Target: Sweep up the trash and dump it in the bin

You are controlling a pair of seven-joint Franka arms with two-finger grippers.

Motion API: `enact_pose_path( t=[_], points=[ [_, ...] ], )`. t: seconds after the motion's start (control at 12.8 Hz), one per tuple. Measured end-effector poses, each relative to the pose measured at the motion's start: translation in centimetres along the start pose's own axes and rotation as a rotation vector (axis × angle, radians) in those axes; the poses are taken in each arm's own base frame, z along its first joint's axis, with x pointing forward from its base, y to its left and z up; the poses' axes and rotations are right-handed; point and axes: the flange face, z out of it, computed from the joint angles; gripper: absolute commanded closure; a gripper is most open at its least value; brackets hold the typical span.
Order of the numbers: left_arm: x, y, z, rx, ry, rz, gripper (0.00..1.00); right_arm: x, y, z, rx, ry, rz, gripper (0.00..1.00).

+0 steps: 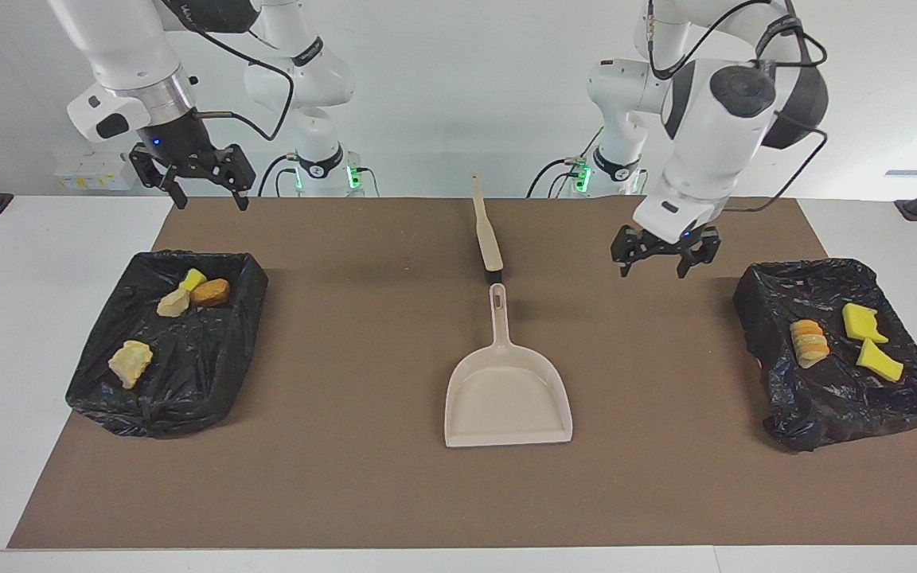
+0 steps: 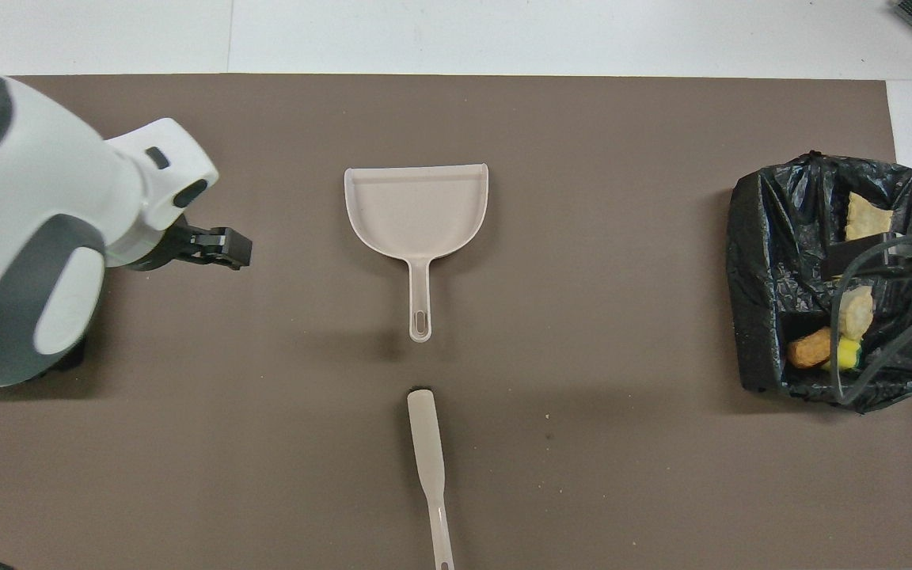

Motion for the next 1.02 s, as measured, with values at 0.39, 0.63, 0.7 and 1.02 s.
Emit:
enact_pose_path(
  t=[0.39, 0.63, 0.7, 1.02],
  points=[
    [-3.6, -6.8, -5.7, -0.015, 0.015, -0.004, 0.00, 0.0, 0.0, 0.0, 0.000, 0.000, 0.000, 0.00],
    [-5.3, -8.8, -9.8, -0.033, -0.002, -0.001, 0.00, 0.0, 0.0, 0.0, 0.000, 0.000, 0.000, 0.00],
    [-5.6, -9.5, -10.7, -0.040, -0.008, -0.007, 0.00, 0.0, 0.0, 0.0, 0.000, 0.000, 0.000, 0.00],
    [-4.5, -10.4, -11.7, -0.049, -0.043, -0.017, 0.00, 0.0, 0.0, 0.0, 0.000, 0.000, 0.000, 0.00]
  ],
)
